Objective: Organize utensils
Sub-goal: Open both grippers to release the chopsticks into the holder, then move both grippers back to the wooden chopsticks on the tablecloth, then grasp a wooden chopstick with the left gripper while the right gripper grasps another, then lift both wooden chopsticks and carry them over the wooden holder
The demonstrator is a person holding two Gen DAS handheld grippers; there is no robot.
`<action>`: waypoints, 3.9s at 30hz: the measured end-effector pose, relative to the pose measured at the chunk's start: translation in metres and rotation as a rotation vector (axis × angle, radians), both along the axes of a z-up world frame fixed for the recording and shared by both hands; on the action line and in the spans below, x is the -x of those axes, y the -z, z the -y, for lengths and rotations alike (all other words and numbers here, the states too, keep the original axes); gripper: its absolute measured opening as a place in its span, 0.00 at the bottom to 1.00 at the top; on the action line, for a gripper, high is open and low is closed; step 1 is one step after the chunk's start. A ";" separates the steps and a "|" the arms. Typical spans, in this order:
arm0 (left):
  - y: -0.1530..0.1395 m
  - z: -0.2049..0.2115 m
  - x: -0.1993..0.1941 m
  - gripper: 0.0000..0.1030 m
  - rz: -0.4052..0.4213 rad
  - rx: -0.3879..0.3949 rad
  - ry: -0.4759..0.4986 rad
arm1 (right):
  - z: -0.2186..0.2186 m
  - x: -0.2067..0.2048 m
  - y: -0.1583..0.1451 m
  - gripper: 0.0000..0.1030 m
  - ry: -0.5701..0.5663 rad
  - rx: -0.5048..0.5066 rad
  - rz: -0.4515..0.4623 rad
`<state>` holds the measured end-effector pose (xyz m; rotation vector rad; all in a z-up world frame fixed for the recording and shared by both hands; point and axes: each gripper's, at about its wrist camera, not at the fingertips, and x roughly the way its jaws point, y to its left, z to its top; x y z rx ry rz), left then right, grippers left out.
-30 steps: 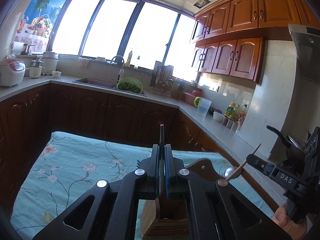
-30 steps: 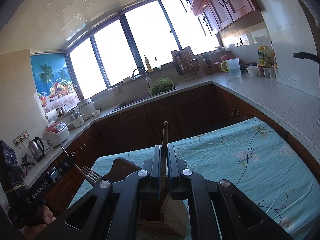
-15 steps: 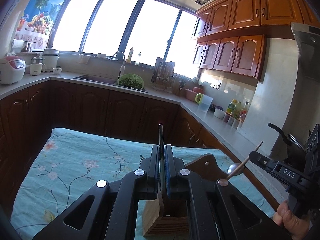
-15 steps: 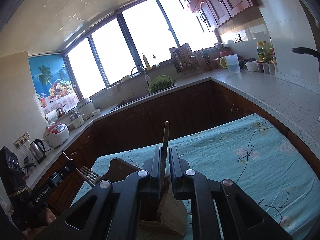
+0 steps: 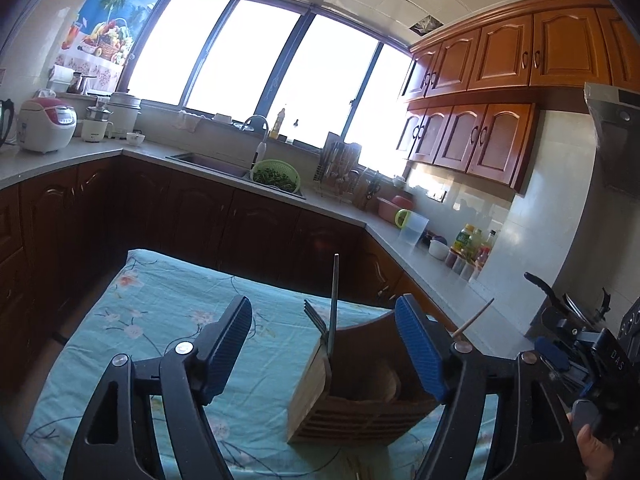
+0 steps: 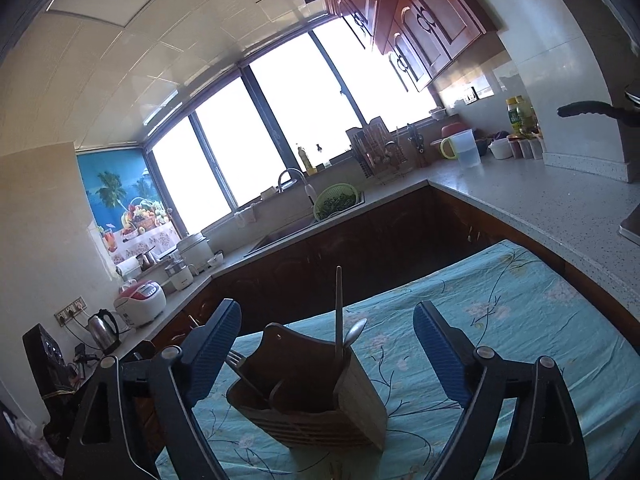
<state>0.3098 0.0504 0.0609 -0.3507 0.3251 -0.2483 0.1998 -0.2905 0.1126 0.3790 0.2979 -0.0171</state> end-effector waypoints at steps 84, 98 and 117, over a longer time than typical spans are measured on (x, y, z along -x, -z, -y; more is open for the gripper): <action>0.073 0.018 0.079 0.03 -0.559 -0.287 0.239 | -0.018 0.004 0.156 0.06 -0.010 0.050 -0.580; 0.004 -0.018 0.110 0.03 -0.390 -0.141 0.229 | -0.033 0.052 0.073 0.05 -0.073 0.014 -0.376; -0.059 -0.051 0.137 0.03 -0.190 -0.072 0.211 | -0.040 0.079 -0.005 0.05 -0.074 0.065 -0.169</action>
